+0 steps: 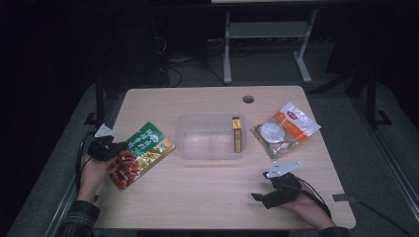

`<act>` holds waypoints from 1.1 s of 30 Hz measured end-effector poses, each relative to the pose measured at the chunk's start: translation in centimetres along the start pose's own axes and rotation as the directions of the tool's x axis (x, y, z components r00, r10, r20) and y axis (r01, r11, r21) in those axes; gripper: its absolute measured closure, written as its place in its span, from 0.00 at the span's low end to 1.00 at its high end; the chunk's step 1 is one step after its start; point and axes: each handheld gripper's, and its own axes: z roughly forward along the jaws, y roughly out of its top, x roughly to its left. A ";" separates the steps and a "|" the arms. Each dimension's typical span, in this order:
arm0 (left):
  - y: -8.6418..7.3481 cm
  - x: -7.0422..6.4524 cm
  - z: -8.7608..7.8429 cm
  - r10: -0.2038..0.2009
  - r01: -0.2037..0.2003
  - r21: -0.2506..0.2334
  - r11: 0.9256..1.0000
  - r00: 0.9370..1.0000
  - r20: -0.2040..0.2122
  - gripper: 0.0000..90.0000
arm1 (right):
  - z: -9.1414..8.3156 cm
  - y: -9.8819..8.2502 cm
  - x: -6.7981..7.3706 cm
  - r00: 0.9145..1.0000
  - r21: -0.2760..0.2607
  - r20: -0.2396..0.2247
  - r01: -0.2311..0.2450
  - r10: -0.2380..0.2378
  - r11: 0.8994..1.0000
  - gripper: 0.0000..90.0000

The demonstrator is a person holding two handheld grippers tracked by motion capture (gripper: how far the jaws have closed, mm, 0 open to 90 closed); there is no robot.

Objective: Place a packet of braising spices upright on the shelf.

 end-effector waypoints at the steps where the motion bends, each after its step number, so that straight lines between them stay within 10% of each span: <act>1: 0.0 0.0 0.0 0.000 0.000 0.000 1.000 1.000 0.000 1.00 | 0.0 0.0 0.0 1.000 0.000 0.000 0.000 0.000 1.000 0.16; 18: -0.4 3.9 4.2 -0.045 0.051 0.065 0.997 0.995 -0.087 1.00 | 0.0 -0.1 -0.2 1.000 0.005 0.001 -0.012 0.012 1.000 0.16; 33: 0.1 2.1 4.3 0.016 -0.018 0.081 0.997 1.000 0.025 1.00 | 0.0 -0.1 -0.1 1.000 0.006 -0.002 -0.012 0.012 1.000 0.16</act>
